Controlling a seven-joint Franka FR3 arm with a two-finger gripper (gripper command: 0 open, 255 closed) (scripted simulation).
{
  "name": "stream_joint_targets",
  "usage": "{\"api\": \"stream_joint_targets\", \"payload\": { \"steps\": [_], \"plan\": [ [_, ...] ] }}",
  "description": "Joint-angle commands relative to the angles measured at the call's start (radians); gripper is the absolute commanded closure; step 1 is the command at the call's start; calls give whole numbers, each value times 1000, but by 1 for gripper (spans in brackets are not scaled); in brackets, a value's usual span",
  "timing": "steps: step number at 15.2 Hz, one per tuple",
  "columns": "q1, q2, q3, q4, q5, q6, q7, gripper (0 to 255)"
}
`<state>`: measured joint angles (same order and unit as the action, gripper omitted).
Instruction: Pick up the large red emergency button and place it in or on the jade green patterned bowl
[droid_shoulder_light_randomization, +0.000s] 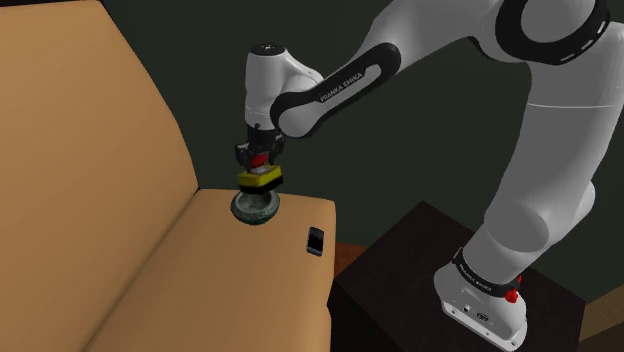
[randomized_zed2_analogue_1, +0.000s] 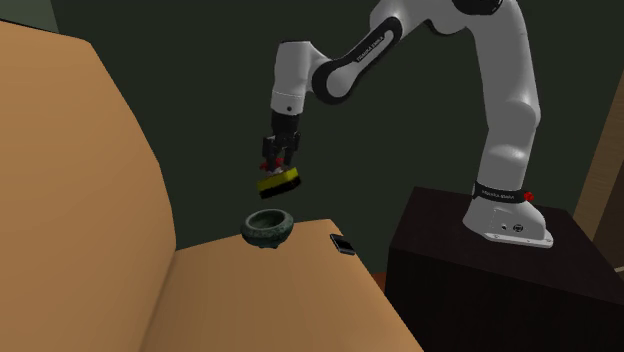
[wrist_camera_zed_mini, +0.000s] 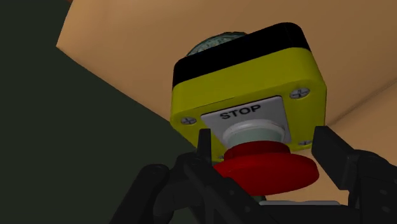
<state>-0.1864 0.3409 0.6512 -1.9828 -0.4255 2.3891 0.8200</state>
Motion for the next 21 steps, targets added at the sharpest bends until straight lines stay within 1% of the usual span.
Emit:
{"api": "stream_joint_targets", "payload": {
  "steps": [1, 2, 14, 21],
  "plan": [
    [4, 58, -20, 85, -20, -32, -26, 255],
    [6, 79, -27, 119, -25, -47, -37, 255],
    [50, 177, -89, 93, -119, 62, 33, 255],
    [85, 249, -138, 94, -182, 127, 80, 255]
  ]
}}
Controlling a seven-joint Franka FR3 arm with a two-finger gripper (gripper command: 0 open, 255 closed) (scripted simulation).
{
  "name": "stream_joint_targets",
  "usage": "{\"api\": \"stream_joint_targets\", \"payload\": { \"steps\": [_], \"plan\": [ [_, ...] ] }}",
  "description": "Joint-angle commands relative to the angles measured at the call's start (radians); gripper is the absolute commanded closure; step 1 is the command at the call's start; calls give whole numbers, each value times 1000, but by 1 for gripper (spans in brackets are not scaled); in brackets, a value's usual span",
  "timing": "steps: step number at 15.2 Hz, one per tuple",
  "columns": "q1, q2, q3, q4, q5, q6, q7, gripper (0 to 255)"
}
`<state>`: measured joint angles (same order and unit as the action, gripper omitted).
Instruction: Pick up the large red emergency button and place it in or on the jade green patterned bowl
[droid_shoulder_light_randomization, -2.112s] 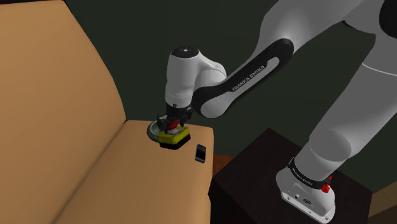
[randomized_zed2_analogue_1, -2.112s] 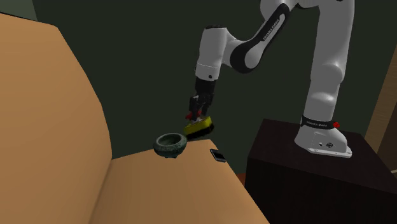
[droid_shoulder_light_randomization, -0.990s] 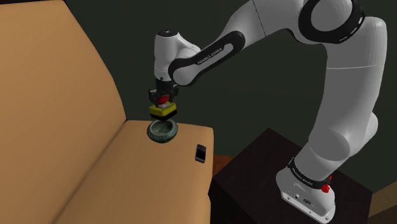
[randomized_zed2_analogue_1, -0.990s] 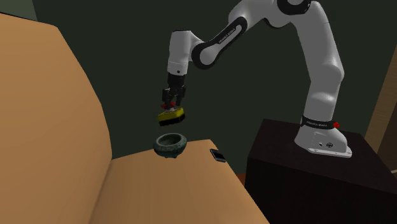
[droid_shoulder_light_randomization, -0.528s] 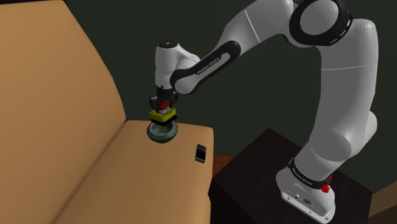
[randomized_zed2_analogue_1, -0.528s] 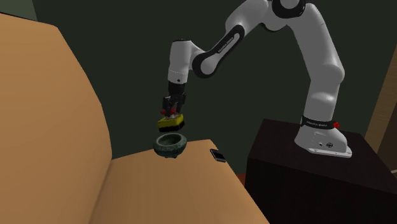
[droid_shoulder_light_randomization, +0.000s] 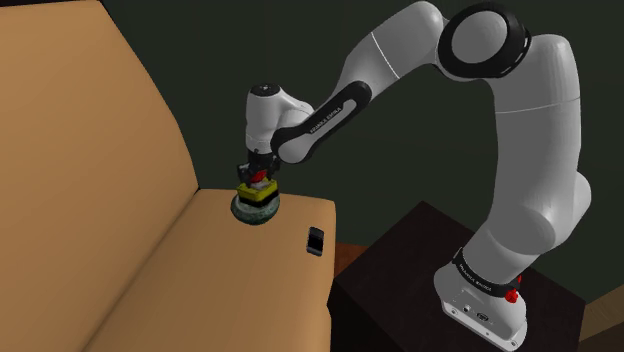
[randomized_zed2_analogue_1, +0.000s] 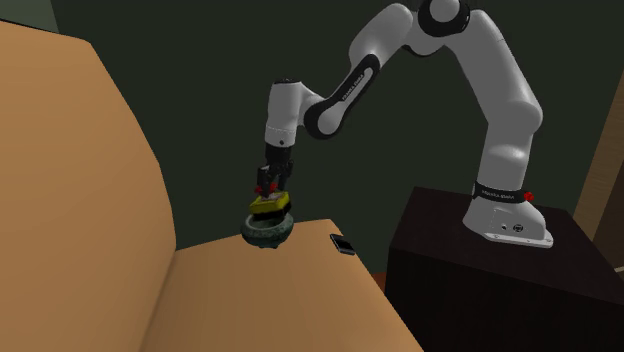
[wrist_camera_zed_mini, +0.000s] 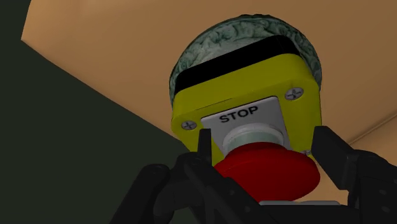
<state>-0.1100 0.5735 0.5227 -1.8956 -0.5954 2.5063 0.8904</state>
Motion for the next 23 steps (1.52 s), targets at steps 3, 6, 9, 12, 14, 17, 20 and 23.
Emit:
{"api": "stream_joint_targets", "payload": {
  "steps": [3, 6, 9, 12, 14, 17, 20, 23],
  "plan": [
    [9, 16, -10, 7, -12, 10, 9, 255],
    [9, 16, -10, 7, -12, 10, 9, 255],
    [9, 16, -10, 7, -12, 10, 9, 0],
    [9, 17, -10, 7, -12, 10, 9, 0],
    [9, 16, -10, 7, -12, 10, 9, 0],
    [-29, -69, 41, -23, 48, -39, -27, 0],
    [-39, -91, 54, -29, 65, -53, -38, 0],
    [-39, -91, 54, -29, 65, -53, -38, 0]
  ]
}}
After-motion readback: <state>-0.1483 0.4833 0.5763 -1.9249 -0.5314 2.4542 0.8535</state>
